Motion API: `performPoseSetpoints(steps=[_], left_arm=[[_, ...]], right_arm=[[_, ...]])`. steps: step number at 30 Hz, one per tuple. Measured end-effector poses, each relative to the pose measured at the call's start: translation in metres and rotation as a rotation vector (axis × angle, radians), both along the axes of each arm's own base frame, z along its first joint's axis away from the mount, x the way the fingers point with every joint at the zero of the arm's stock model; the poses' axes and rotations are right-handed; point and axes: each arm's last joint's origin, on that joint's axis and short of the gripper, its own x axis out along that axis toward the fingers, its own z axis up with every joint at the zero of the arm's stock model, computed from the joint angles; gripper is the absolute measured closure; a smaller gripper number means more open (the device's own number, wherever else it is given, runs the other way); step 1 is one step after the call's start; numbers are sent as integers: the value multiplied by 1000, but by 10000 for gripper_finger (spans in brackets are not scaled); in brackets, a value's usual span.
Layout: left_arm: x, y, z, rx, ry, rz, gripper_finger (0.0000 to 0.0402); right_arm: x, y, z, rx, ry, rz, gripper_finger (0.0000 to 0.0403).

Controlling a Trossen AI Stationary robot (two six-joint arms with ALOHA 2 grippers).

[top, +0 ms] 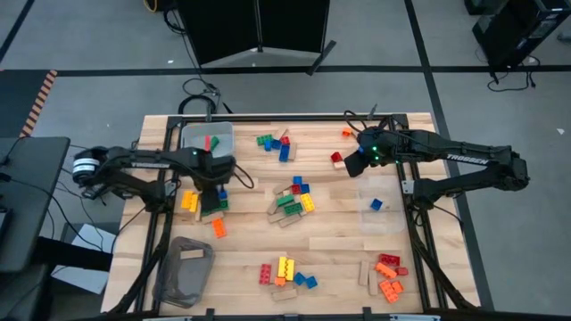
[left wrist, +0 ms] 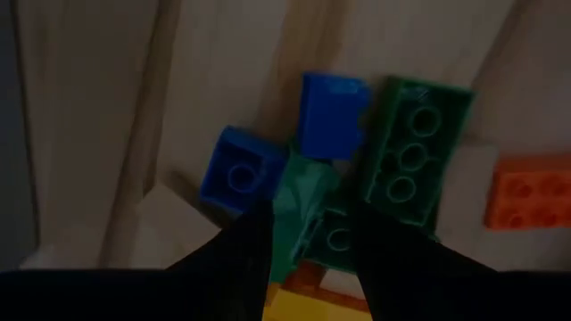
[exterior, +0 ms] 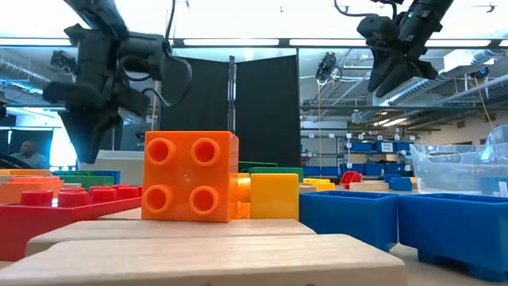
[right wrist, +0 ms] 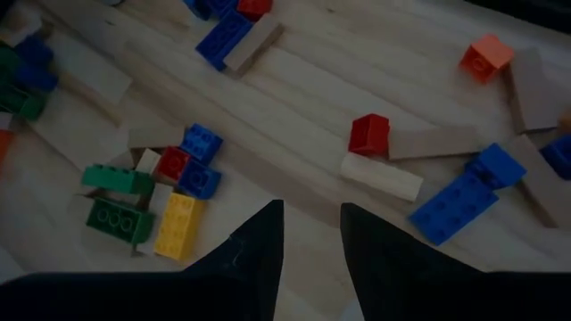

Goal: Sort blocks by size
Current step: Put the large green game piece into the gray bin

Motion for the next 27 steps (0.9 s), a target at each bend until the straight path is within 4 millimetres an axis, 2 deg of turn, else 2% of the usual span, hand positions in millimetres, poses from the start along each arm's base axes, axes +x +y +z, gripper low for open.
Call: performPoseSetpoints(steps=[15,24,27], left_arm=[[7,2,-25,-33,173,-20,251],[9,2,-32,-46,216,-26,308],[10,3,-30,-44,213,-23,308]], right_arm=[[0,0,0,-12,8,22,275],[0,0,0,-20,13,34,275],[0,0,0,-21,14,37,275]])
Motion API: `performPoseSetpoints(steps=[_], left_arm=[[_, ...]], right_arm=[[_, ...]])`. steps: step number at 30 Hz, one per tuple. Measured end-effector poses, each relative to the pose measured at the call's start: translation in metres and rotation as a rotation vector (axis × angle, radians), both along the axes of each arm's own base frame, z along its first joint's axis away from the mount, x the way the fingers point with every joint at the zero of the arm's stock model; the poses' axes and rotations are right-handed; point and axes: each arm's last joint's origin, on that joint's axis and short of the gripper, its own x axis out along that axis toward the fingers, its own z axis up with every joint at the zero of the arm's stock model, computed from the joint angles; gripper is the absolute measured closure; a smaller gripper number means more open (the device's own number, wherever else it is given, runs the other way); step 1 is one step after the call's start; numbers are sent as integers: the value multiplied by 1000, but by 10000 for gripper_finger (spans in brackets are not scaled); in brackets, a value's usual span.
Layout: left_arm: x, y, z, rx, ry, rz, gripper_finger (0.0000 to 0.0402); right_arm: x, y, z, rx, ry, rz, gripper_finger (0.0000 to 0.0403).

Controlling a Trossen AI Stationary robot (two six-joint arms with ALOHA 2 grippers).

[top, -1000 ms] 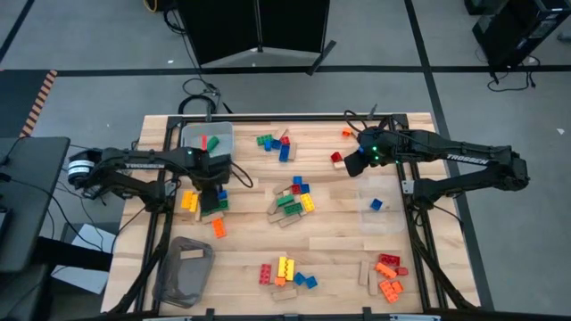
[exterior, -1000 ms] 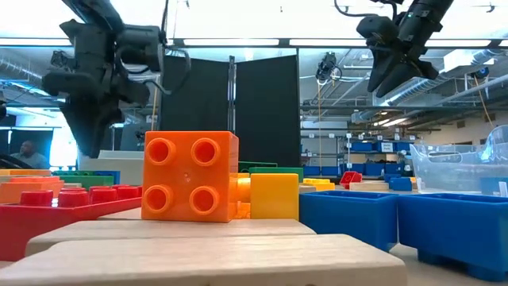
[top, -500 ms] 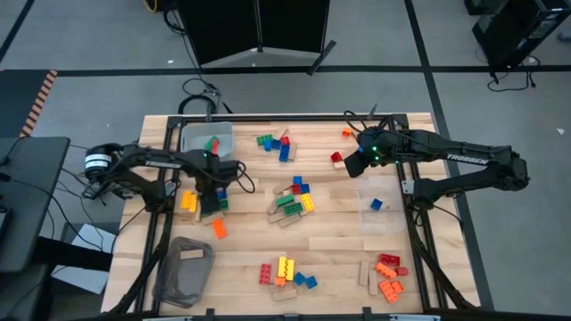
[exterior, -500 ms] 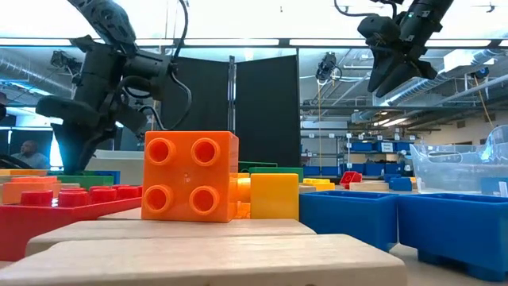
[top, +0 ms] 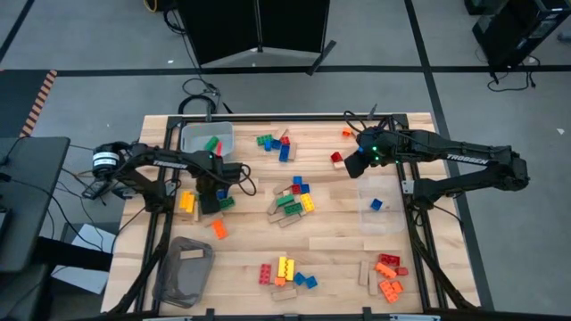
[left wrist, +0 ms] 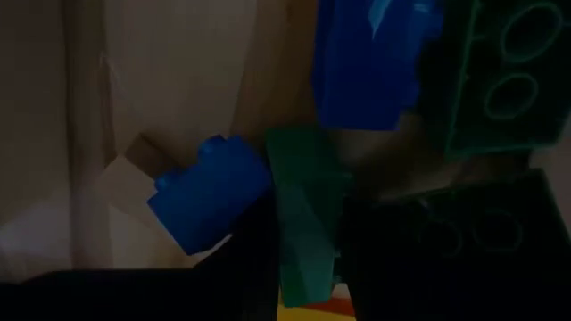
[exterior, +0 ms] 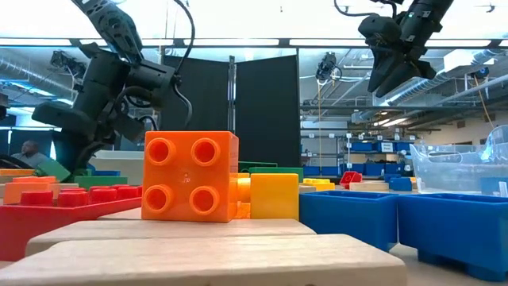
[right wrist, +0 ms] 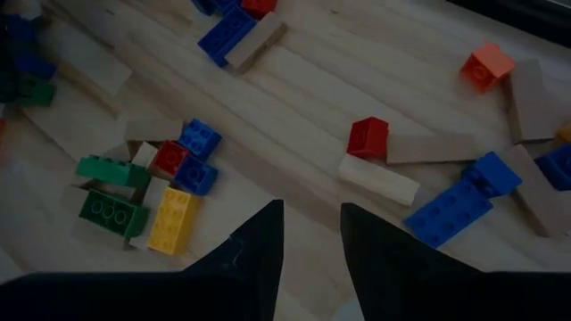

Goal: Sort blocks by size
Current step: Put the large green game piece into the gray bin

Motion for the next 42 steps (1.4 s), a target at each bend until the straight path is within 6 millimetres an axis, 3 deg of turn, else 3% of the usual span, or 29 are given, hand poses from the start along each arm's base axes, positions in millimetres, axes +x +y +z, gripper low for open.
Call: performPoseSetpoints(steps=[6,14,22,27,36,42], left_arm=[[8,2,17,9,-4,41,308],[28,8,64,31,-54,107,308],[38,39,117,103,-174,287,308],[23,76,134,213,-170,465,308],[-29,147,134,273,-187,787,309],[-42,175,127,271,-235,870,309]], right_arm=[[0,0,0,-11,7,19,275],[0,0,0,-25,16,43,275],[0,0,0,-43,28,73,275],[0,0,0,-50,33,88,275],[1,5,0,-41,30,118,275],[2,8,0,-36,26,126,275]])
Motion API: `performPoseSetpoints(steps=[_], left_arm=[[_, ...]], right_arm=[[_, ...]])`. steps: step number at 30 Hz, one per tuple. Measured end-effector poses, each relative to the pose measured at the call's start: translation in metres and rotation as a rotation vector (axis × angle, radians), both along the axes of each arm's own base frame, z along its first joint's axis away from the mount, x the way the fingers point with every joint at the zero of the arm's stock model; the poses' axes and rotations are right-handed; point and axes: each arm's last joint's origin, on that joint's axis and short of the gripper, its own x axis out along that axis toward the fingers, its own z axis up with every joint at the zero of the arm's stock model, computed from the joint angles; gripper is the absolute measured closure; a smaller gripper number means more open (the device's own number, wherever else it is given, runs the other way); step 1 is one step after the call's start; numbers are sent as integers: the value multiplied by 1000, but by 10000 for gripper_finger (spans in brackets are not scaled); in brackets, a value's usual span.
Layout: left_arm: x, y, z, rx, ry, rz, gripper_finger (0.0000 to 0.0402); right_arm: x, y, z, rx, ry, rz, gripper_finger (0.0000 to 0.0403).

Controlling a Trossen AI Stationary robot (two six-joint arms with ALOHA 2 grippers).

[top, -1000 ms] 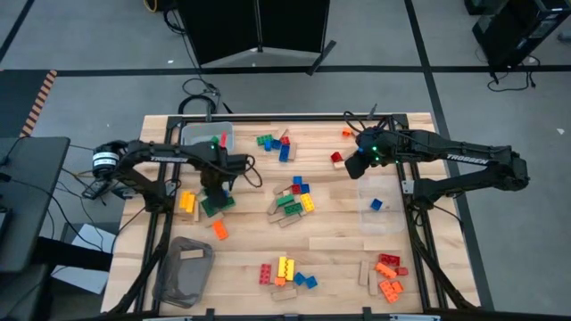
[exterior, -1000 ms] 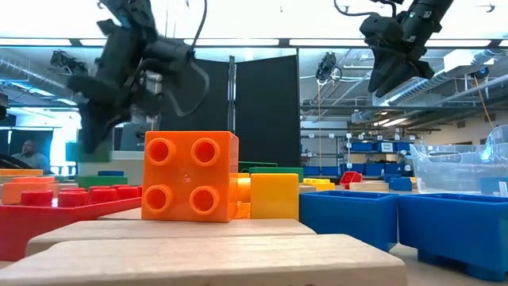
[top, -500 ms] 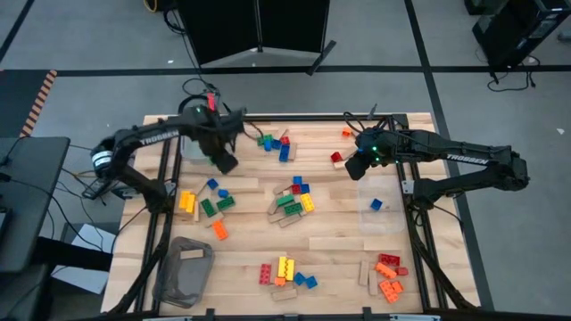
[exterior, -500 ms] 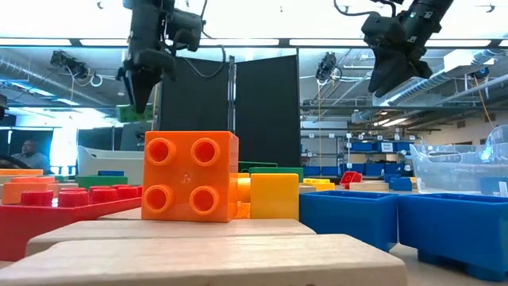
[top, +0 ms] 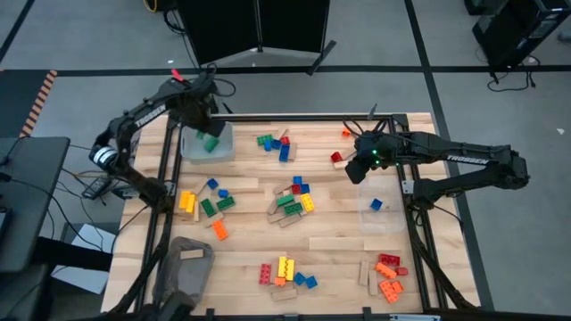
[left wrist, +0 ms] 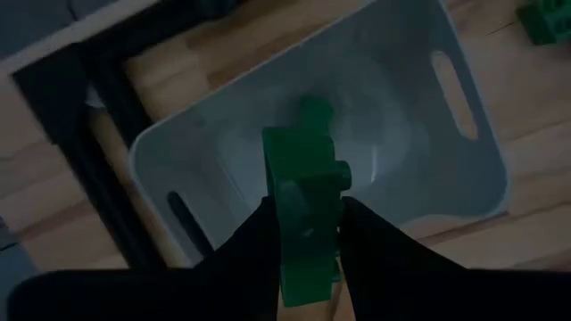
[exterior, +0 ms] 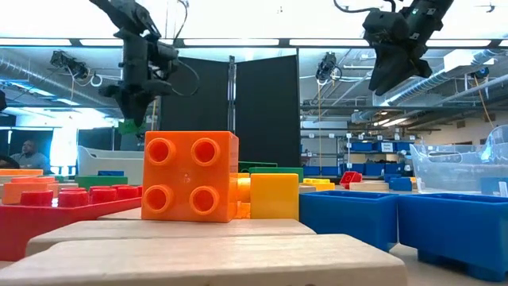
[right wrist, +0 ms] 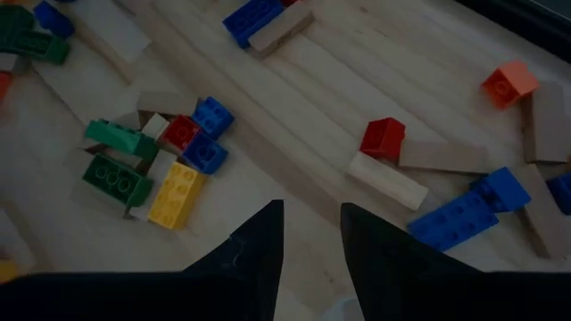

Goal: Sort blocks by size
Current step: Put the large green game piece into the gray bin, then put the brown block into the black bin

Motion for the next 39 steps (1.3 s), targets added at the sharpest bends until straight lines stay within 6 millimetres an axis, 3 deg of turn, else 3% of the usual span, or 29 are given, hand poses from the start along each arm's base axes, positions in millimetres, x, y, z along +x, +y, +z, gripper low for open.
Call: performPoseSetpoints(steps=[8,16,22,31,39], left_arm=[[9,19,-37,-110,113,12,309],[9,27,-52,-126,217,24,293],[7,28,-52,-94,260,51,242],[6,25,-49,-97,261,47,233],[10,6,-20,6,169,3,232]], right_arm=[[0,0,0,22,-13,-38,275],[0,0,0,33,-21,-65,275],[0,0,0,24,-20,-74,275],[0,0,0,17,-17,-71,275],[0,-1,0,15,-18,-69,275]])
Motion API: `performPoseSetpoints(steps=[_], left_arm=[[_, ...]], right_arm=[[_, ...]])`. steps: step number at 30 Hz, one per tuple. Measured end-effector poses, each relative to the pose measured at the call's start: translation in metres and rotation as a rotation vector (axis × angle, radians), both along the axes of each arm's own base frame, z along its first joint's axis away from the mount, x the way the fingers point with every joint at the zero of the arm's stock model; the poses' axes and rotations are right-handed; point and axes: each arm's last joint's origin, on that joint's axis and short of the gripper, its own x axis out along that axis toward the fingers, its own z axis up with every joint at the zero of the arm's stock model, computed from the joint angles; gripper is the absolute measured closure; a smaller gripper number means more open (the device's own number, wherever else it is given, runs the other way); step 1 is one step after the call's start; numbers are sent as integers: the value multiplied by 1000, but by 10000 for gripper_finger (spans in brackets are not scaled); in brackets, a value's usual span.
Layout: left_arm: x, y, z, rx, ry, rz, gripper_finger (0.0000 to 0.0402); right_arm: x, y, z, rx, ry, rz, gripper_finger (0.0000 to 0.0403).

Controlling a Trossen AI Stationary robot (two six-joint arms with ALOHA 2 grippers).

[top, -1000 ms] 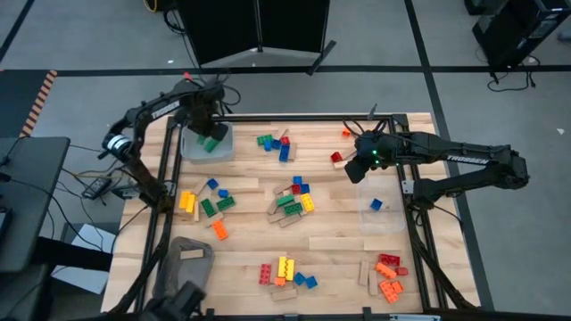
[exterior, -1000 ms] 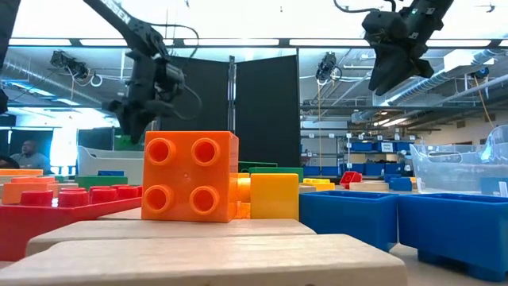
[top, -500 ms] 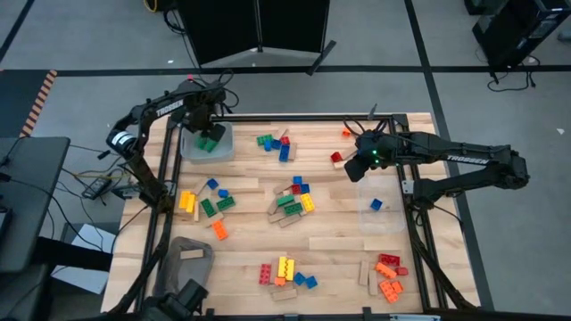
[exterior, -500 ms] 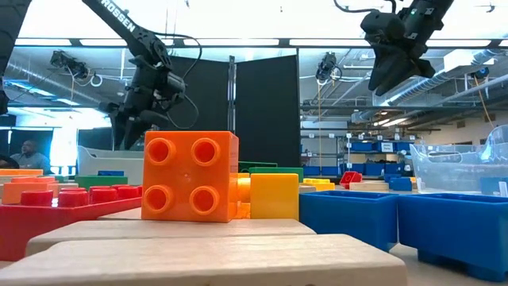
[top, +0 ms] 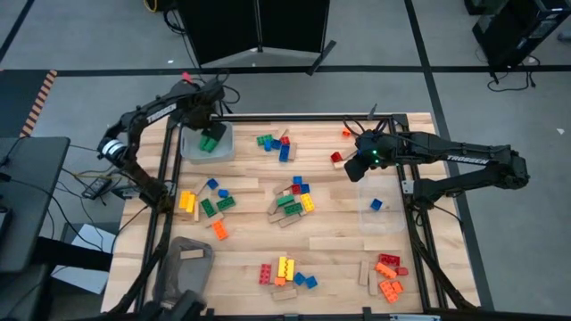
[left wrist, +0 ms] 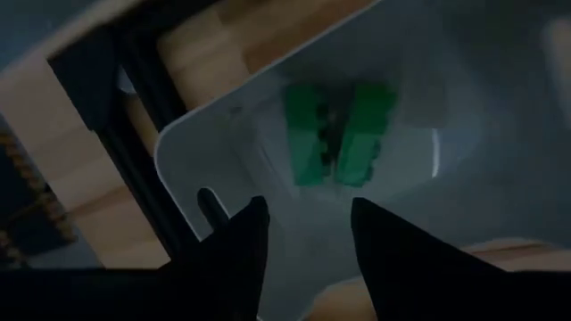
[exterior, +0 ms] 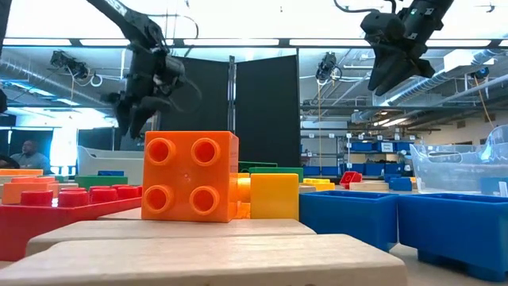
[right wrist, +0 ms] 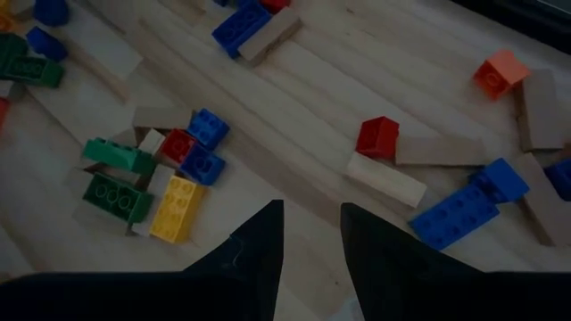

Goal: Sort blocks by size
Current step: Put the brown block into the black bin

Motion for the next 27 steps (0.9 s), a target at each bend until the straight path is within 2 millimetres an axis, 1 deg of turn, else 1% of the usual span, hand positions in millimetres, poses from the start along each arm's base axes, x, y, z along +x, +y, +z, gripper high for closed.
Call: performPoseSetpoints(steps=[7,9,12,14,17,23,25,27], left_arm=[[4,-31,40,166,-131,-104,232],[6,-41,50,212,-173,-136,232],[14,-55,61,275,-244,-201,232],[22,-64,66,296,-294,-253,232],[36,-78,71,329,-340,-356,232],[62,-100,76,403,-405,-578,232],[67,-106,74,420,-427,-624,232],[68,-112,70,417,-439,-655,232]], right_arm=[[9,-5,7,-45,-113,9,275],[12,-7,11,-83,-153,15,275],[16,-10,16,-128,-201,35,275],[20,-14,19,-130,-197,27,275],[30,-20,22,-119,-135,22,274],[67,-33,27,-101,65,92,262],[77,-38,28,-91,129,107,256],[89,-42,29,-89,176,130,248]])
